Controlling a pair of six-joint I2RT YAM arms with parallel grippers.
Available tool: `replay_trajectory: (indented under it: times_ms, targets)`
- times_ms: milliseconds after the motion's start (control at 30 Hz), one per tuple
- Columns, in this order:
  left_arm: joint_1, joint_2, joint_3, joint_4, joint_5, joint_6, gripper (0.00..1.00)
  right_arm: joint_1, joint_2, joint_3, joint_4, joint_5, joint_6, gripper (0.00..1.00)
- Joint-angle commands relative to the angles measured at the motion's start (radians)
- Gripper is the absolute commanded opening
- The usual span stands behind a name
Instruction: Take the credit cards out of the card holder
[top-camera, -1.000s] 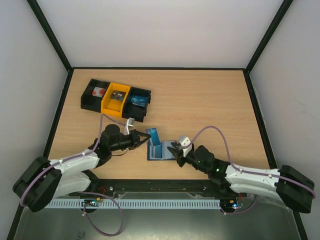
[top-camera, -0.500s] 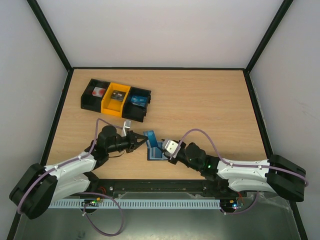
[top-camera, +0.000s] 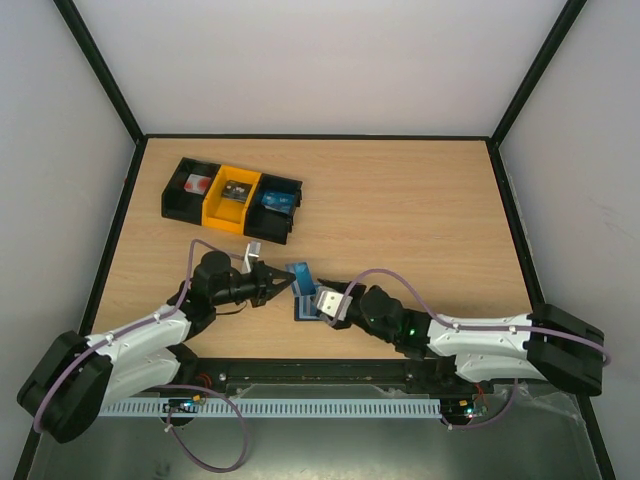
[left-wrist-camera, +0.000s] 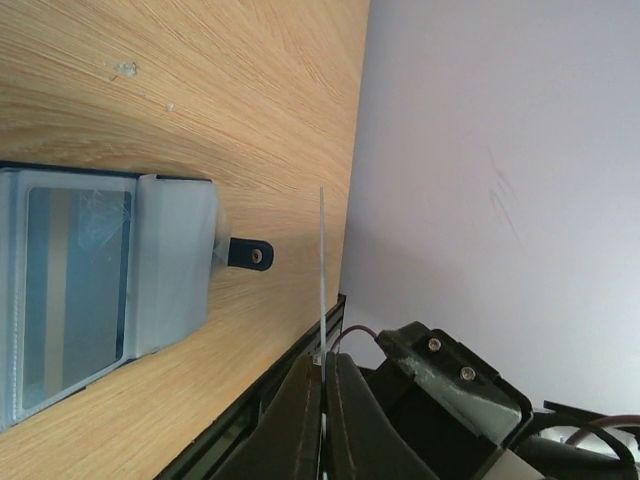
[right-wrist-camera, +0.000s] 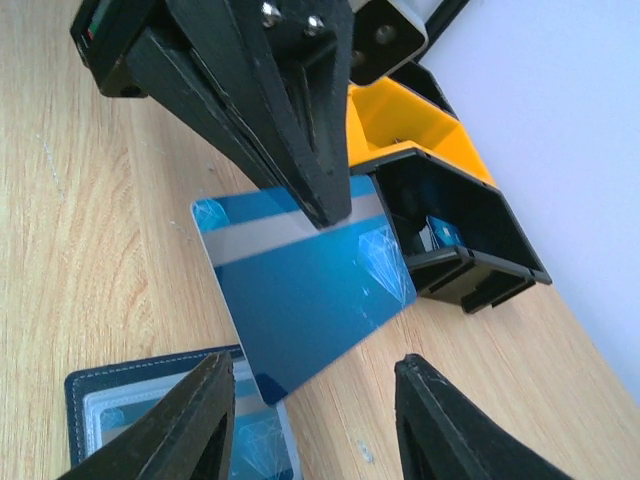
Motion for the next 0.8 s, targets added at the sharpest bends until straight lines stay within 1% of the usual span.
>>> replay_trajectory:
  times_ms: [0, 233, 333, 400, 533, 567, 633, 667, 700, 733, 767]
  targets:
    - [0.004, -0.019, -0.016, 0.012, 0.036, -0.025, 0.03, 0.045, 0.04, 0.07, -0.049, 0.062, -0.075, 0.42]
    - [0.004, -0.027, -0.026, 0.021, 0.052, -0.036, 0.03, 0.072, 0.12, 0.107, -0.032, 0.134, -0.128, 0.39]
    - [0.005, -0.027, -0.027, 0.027, 0.07, -0.042, 0.03, 0.097, 0.151, 0.101, 0.007, 0.195, -0.168, 0.36]
    - [0.006, -0.026, -0.027, 0.031, 0.08, -0.044, 0.03, 0.113, 0.165, 0.094, 0.038, 0.248, -0.192, 0.29]
    - [0.009, -0.026, -0.027, 0.025, 0.08, -0.04, 0.03, 0.135, 0.168, 0.078, 0.089, 0.29, -0.211, 0.06]
    - [0.009, -0.027, -0.027, 0.025, 0.079, -0.038, 0.03, 0.141, 0.164, 0.066, 0.1, 0.291, -0.213, 0.03]
    - [0.011, -0.035, -0.026, 0.023, 0.075, -0.038, 0.03, 0.148, 0.155, 0.053, 0.115, 0.295, -0.204, 0.02]
    - [0.012, -0.04, -0.026, 0.026, 0.073, -0.038, 0.06, 0.151, 0.151, 0.051, 0.116, 0.297, -0.189, 0.02]
    - [0.014, -0.047, -0.025, 0.029, 0.071, -0.035, 0.14, 0.152, 0.147, 0.049, 0.113, 0.298, -0.167, 0.02]
    - [0.015, -0.058, -0.022, 0.027, 0.067, -0.033, 0.29, 0.154, 0.142, 0.05, 0.109, 0.299, -0.137, 0.02]
    - [0.018, -0.07, -0.02, 0.022, 0.061, -0.028, 0.4, 0.154, 0.136, 0.052, 0.104, 0.299, -0.104, 0.02]
